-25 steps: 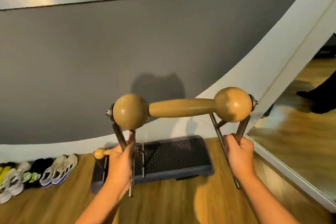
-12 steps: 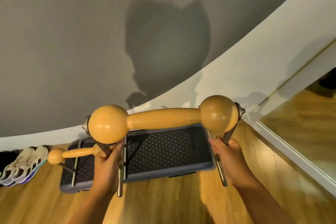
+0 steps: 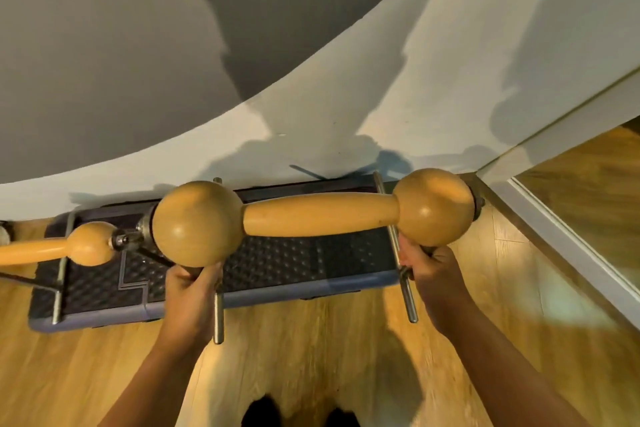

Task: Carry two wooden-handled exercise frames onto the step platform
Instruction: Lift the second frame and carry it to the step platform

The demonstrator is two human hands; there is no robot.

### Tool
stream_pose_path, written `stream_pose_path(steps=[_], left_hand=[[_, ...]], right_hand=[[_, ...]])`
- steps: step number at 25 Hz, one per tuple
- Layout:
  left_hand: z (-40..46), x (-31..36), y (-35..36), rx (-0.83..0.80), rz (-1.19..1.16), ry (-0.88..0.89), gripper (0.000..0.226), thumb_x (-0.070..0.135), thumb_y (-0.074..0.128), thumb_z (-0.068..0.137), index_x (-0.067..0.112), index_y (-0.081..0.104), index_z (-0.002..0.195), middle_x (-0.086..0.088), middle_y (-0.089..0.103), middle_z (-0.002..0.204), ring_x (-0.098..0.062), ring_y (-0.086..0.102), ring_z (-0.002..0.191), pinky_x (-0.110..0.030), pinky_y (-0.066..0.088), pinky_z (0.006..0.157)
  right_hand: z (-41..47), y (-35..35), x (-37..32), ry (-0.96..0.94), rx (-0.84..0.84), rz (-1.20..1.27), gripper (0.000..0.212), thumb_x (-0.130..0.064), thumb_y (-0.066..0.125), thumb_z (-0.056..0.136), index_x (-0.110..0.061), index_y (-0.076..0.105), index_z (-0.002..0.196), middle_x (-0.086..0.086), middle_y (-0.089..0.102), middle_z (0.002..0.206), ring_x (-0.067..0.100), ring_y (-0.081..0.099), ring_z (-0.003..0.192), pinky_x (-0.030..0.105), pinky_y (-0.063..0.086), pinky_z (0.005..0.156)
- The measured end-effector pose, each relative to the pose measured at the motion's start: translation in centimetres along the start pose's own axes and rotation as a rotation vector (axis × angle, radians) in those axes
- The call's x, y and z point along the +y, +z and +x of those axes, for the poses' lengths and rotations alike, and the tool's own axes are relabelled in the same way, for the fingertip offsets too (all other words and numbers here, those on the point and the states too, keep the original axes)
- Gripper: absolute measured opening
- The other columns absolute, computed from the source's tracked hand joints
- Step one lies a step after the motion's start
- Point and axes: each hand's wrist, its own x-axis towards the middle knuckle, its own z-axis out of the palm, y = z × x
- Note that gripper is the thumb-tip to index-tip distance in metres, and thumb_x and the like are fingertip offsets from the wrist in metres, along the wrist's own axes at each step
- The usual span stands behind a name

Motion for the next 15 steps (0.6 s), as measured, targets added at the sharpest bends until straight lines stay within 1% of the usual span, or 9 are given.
stream_pose_path(steps=[1,2,4,5,7,9,11,15], left_hand=[[0.7,-1.1,0.1,0.019,-0.009,-0.001,0.041,0.042,0.07,0.073,0.006,0.059,0.091,-0.018,0.042,0.084,-0.03,0.037,0.086,-0.046,0.029,0.08],[1.4,-2.1,0.3,0.031,-0.013,-0.002,0.038,0.041,0.07,0.073,0.008,0.057,0.086,-0.017,0.039,0.08,-0.03,0.035,0.081,-0.045,0.028,0.078],[3.0,-4.4,0.3,0.033,-0.005,-0.019,0.035,0.041,0.072,0.077,0.011,0.054,0.074,-0.015,0.033,0.072,-0.031,0.03,0.072,-0.044,0.029,0.075],[3.6,-5.3,0.2,0.033,-0.009,-0.031,0.036,0.041,0.075,0.078,0.015,0.052,0.068,-0.011,0.033,0.067,-0.028,0.03,0.068,-0.042,0.031,0.074],[4.9,-7.0,0.5,0.018,-0.036,-0.026,0.038,0.039,0.079,0.08,0.026,0.049,0.06,0.002,0.037,0.059,-0.018,0.032,0.063,-0.039,0.033,0.07],[6.2,-8.8,0.8,-0.004,-0.033,-0.002,0.04,0.033,0.077,0.084,0.029,0.049,0.056,0.01,0.038,0.056,-0.013,0.036,0.061,-0.035,0.035,0.069],[7.5,-10.2,0.7,0.015,-0.019,0.007,0.044,0.028,0.073,0.087,0.029,0.048,0.051,0.013,0.038,0.055,-0.012,0.036,0.061,-0.036,0.035,0.069],[9.6,-12.9,0.2,-0.023,-0.013,0.018,0.049,0.022,0.068,0.087,0.029,0.04,0.048,0.014,0.031,0.052,-0.017,0.023,0.059,-0.045,0.019,0.068]], right_hand=[[0.8,0.5,1.1,0.019,0.005,-0.006,0.036,-0.018,0.061,0.103,0.006,0.054,0.077,0.012,0.046,0.07,0.028,0.044,0.072,0.045,0.036,0.072],[1.5,1.1,2.1,0.031,0.002,-0.016,0.038,-0.022,0.062,0.102,0.003,0.053,0.074,0.012,0.044,0.069,0.028,0.043,0.07,0.045,0.035,0.071],[2.9,2.0,3.7,0.03,-0.007,-0.028,0.042,-0.03,0.063,0.101,-0.008,0.051,0.068,0.012,0.041,0.068,0.027,0.039,0.068,0.045,0.033,0.068],[3.4,2.4,4.1,0.022,-0.01,-0.023,0.041,-0.034,0.063,0.1,-0.014,0.049,0.067,0.013,0.04,0.068,0.026,0.038,0.068,0.044,0.033,0.067],[4.5,2.9,5.1,-0.005,-0.002,-0.004,0.04,-0.037,0.063,0.099,-0.02,0.049,0.066,0.012,0.039,0.069,0.026,0.039,0.068,0.042,0.034,0.067],[5.8,3.3,6.8,-0.014,-0.008,-0.002,0.041,-0.035,0.061,0.102,-0.019,0.047,0.067,0.012,0.039,0.07,0.026,0.038,0.068,0.04,0.034,0.066],[6.7,4.1,8.3,-0.002,-0.013,-0.003,0.042,-0.033,0.059,0.104,-0.018,0.046,0.068,0.011,0.038,0.069,0.025,0.036,0.068,0.038,0.033,0.063],[7.9,5.5,10.4,0.035,0.001,0.001,0.039,-0.033,0.057,0.105,-0.017,0.047,0.072,0.011,0.043,0.076,0.025,0.04,0.071,0.034,0.037,0.064]])
